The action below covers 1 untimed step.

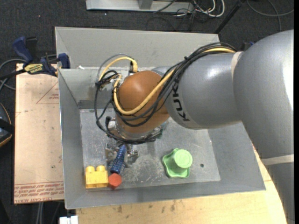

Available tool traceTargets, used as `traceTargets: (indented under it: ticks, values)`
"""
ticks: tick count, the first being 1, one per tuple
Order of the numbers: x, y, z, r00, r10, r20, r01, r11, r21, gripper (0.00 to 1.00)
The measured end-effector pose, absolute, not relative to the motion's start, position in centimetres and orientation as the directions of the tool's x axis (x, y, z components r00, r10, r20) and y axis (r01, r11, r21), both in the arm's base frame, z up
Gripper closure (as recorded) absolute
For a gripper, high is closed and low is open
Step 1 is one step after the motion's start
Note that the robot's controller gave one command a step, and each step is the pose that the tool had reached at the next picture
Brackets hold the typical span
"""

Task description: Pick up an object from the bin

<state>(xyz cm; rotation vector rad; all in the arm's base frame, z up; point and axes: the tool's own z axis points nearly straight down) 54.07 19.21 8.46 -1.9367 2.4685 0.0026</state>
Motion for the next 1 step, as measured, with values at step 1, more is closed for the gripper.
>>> traceTargets:
  ticks: [1]
  values:
    - [54.24,19.35,17.36,-0.243,-0.970,-0.007,-0.970,0.243,-0.006,1.00]
